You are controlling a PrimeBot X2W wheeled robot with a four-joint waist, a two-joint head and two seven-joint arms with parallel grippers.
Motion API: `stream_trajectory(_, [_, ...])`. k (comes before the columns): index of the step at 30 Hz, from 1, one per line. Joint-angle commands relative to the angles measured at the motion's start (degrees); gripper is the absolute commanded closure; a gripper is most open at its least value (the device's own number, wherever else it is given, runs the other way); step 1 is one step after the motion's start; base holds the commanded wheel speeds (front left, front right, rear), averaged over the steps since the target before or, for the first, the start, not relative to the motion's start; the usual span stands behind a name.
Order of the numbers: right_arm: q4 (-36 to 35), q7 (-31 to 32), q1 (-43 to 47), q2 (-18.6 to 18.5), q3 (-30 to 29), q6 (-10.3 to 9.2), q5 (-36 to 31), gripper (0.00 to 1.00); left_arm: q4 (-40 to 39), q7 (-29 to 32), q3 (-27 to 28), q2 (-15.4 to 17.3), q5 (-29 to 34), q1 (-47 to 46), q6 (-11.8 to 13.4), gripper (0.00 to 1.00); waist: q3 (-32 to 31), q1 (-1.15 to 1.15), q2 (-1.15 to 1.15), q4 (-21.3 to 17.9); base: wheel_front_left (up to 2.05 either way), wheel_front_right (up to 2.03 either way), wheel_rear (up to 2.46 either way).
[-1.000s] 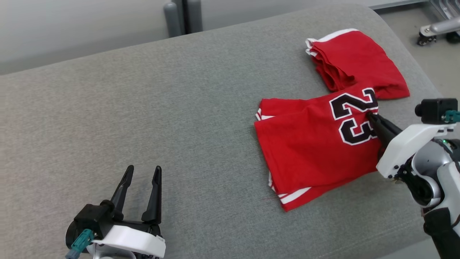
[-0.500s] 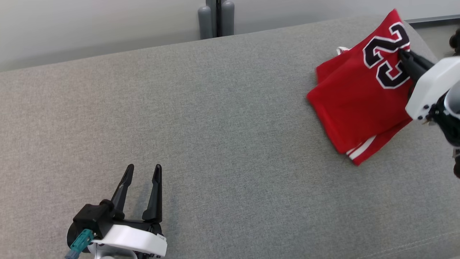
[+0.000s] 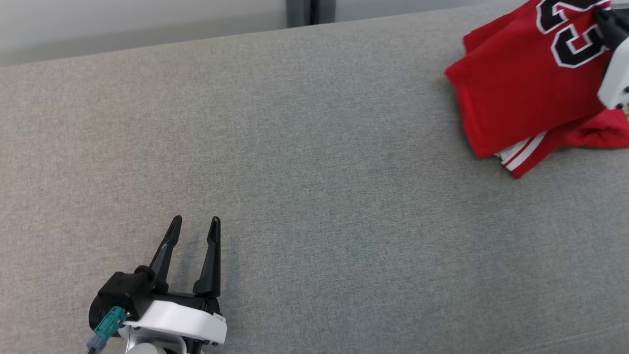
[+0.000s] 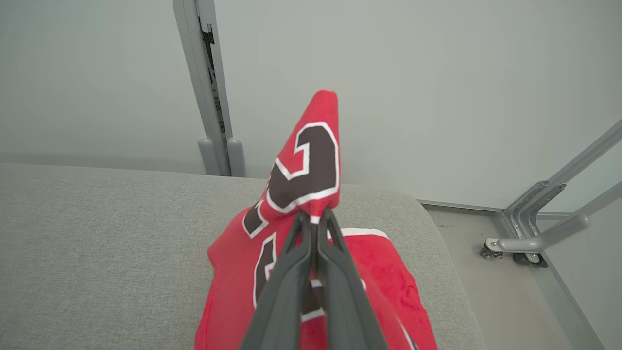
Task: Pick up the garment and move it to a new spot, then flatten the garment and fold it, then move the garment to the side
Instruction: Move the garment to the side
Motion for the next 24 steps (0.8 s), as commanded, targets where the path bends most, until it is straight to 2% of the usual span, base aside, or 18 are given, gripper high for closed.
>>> stream_trajectory(1, [1.1,-0.5,-1.2,-1.1,-0.1,-0.01,-0.5,1.0,0.0,-0.2,0.2,0.4,0.4,-1.1,-0.2,0.0,0.5,0.0,0.0,0.4,0.0,0.0,0.0])
stream_trajectory(12, [10.0,-2.0,-5.2,-7.5,-2.3,-0.01,-4.4,1.0,0.1,0.0,-0.9,0.9,1.3,-2.5,-0.6,0.0,4.5,0.0,0.0,3.4,0.0,0.0,0.0])
stream_trajectory(16, [13.7,-4.0,-6.1,-10.1,-3.2,-0.01,-8.2,1.0,0.2,0.2,-1.6,1.4,1.8,-3.5,-1.1,0.0,6.5,0.0,0.0,5.4,0.0,0.0,0.0])
stream_trajectory(24, [20.4,-9.5,-7.1,-12.3,-6.4,-0.01,-15.6,1.0,-0.7,0.4,-2.5,2.3,2.4,-3.5,-0.7,0.0,9.1,0.0,0.0,7.5,0.0,0.0,0.0])
